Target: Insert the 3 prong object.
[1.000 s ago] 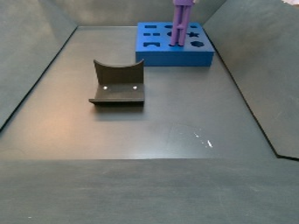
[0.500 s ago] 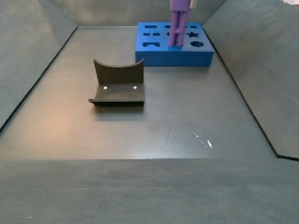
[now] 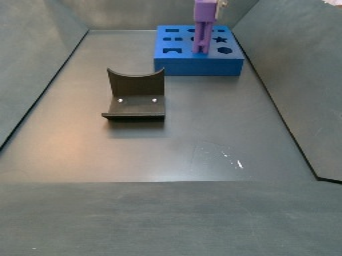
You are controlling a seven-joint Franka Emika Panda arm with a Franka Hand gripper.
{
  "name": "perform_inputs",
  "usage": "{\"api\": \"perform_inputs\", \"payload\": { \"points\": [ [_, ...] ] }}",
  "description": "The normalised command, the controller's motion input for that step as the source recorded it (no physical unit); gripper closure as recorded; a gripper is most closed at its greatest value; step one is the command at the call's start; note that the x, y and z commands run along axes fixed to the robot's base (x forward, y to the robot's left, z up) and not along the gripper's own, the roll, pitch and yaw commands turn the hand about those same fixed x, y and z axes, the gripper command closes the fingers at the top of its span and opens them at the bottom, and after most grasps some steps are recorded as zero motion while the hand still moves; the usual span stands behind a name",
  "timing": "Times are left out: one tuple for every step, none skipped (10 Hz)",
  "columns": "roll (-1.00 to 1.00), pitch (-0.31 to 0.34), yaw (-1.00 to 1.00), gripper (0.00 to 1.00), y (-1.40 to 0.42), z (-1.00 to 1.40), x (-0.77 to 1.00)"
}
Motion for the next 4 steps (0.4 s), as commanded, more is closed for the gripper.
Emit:
{"api": "perform_inputs", "payload": {
  "points": [
    [0.03,-0.070,-0.07,1.00,0.00,-0.39,0.00],
    [0.06,-0.074,-0.04,1.00,-0.01,-0.38,0.00],
    [0.00,-0.127,0.00,1.00,0.00,-0.12,0.00],
    [0.00,0.000,0.00,1.00,0.00,0.00,0.00]
  ]
}}
